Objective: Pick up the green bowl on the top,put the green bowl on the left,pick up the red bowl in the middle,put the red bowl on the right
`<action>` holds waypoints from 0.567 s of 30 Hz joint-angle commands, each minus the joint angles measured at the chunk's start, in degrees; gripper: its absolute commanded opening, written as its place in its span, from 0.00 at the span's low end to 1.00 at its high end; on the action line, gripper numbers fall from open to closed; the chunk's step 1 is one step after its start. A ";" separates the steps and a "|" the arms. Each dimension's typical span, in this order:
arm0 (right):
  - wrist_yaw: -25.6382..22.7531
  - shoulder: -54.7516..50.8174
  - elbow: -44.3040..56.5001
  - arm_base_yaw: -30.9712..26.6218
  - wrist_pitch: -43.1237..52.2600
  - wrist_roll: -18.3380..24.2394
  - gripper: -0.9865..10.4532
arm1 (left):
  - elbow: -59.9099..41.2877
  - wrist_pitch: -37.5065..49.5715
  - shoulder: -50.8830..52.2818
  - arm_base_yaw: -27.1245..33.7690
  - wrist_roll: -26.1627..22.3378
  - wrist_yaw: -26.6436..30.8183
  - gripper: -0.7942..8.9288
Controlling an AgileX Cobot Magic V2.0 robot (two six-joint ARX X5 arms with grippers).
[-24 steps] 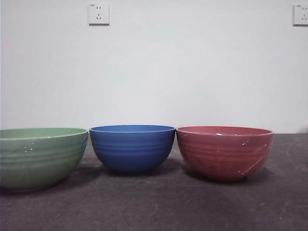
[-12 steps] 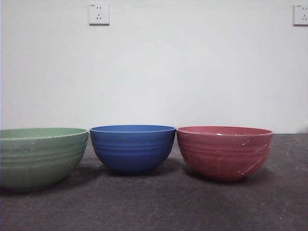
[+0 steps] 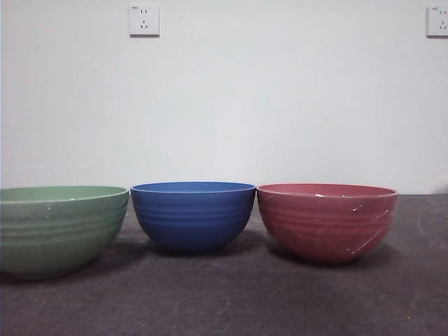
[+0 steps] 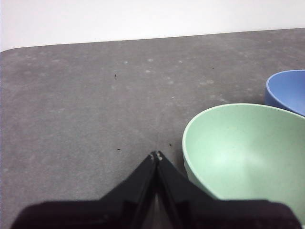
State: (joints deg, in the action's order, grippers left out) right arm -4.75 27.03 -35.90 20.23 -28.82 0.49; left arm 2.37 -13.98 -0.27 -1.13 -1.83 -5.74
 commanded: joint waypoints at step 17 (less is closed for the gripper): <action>13.66 -24.96 31.54 -14.27 17.81 1.75 0.09 | -0.94 0.24 0.09 0.09 0.57 -0.33 0.08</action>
State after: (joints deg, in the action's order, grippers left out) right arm 8.71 2.61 -5.74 6.11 -12.40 4.19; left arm 2.37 -13.98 -0.27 -1.13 -1.83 -5.74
